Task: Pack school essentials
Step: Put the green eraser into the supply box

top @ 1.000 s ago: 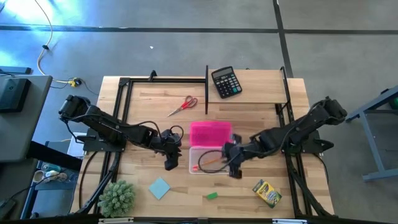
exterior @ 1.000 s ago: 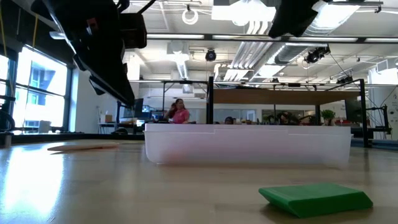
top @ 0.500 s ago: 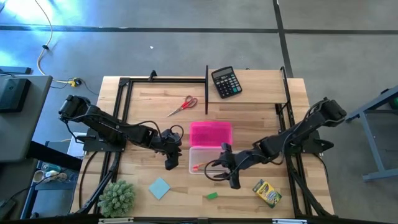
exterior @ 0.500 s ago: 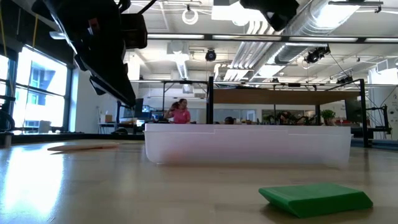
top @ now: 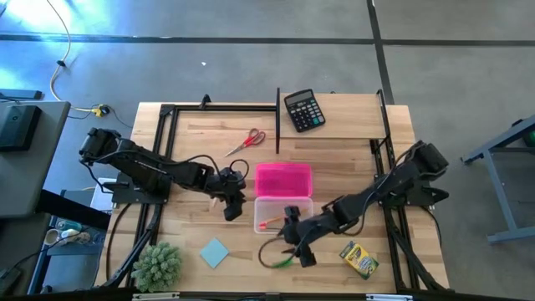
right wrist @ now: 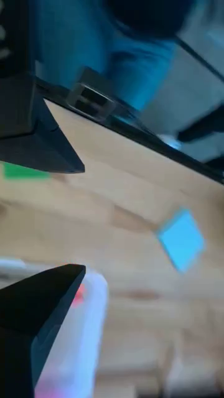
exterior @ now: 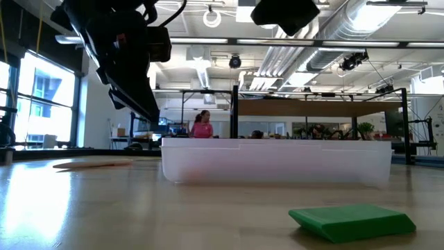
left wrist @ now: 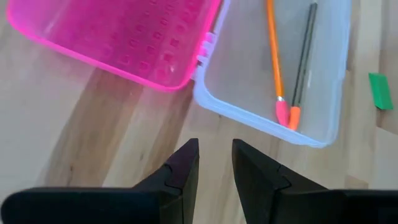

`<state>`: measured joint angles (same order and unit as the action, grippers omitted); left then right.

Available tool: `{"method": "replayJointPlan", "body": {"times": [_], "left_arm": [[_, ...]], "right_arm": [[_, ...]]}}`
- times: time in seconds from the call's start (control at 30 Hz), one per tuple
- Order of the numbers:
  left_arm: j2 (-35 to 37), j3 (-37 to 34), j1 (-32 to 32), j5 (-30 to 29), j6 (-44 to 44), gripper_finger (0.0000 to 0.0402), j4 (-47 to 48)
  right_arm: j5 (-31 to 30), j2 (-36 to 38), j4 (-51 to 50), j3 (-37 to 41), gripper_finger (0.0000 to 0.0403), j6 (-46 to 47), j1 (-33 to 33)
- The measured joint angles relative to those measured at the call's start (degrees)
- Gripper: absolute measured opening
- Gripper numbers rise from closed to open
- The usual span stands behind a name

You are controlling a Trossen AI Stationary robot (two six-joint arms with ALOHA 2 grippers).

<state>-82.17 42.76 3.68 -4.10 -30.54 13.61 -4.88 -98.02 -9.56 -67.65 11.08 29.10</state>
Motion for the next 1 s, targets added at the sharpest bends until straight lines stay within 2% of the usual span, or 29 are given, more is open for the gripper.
{"method": "replayJointPlan", "body": {"times": [0.47, 1.0], "left_arm": [[0.0, 0.0, -0.3, 0.0, -0.6, 0.0086, -0.2], [0.0, 0.0, -0.3, 0.0, -0.9, 0.0086, -0.2]], "right_arm": [[1.1, -10.1, 2.9, -0.6, 0.0243, -0.7, 4.1], [1.9, -17.5, 5.9, -0.6, 0.0243, 3.1, 5.5]]}}
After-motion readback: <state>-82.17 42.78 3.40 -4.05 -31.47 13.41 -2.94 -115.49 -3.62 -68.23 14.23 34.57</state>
